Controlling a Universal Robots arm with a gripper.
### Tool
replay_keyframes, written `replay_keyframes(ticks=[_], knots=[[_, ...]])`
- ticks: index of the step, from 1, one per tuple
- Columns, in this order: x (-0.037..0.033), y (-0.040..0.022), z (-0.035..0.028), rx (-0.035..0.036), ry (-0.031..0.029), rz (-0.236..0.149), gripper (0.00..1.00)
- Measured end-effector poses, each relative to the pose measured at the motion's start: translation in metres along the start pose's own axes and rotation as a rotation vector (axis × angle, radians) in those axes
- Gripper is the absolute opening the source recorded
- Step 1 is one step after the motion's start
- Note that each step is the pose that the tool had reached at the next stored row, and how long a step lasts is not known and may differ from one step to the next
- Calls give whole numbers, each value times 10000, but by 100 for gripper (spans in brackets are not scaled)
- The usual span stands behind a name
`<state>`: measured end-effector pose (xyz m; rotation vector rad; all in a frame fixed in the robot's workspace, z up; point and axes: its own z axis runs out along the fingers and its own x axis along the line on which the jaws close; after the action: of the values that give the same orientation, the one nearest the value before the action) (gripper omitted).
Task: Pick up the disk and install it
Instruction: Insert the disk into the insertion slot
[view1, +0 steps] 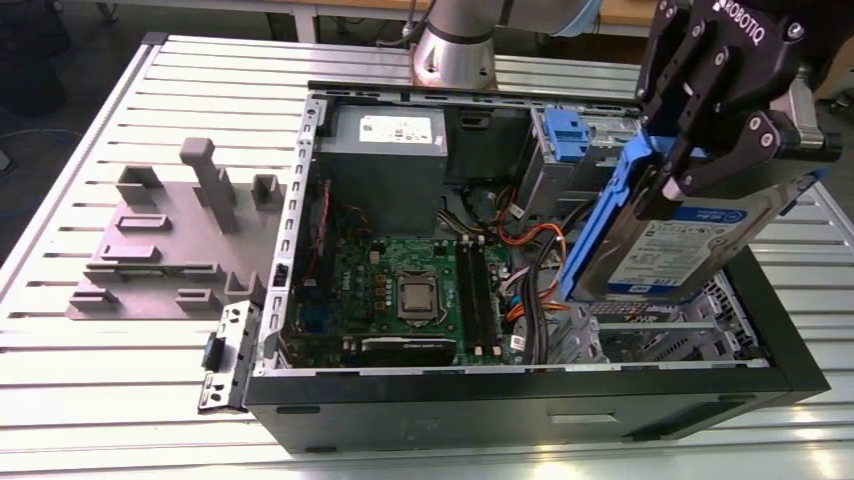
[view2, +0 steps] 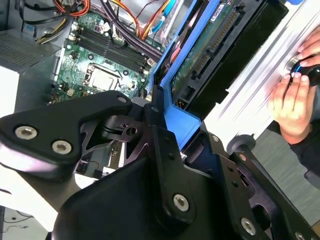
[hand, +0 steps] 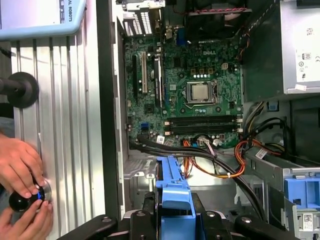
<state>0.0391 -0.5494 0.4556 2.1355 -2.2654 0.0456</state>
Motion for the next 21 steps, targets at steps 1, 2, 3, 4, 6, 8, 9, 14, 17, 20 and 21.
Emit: replay_keyframes(ticks=[1, 2, 3, 4, 6, 8, 9, 14, 17, 20, 21], knots=[[1, -8, 4, 1, -1, -29, 36], [1, -16, 7, 2, -1, -55, 36], [1, -24, 10, 3, -1, -79, 36], [2, -31, 14, 4, -3, -101, 36], [3, -47, 18, 5, -1, -129, 36], [2, -67, 20, 6, -1, -144, 36], [2, -77, 22, 6, -3, -148, 36], [1, -111, 29, 7, -2, -162, 36], [1, -112, 30, 7, -1, -160, 36], [1, -112, 30, 6, -2, -161, 36], [1, -112, 30, 7, -2, -161, 36]])
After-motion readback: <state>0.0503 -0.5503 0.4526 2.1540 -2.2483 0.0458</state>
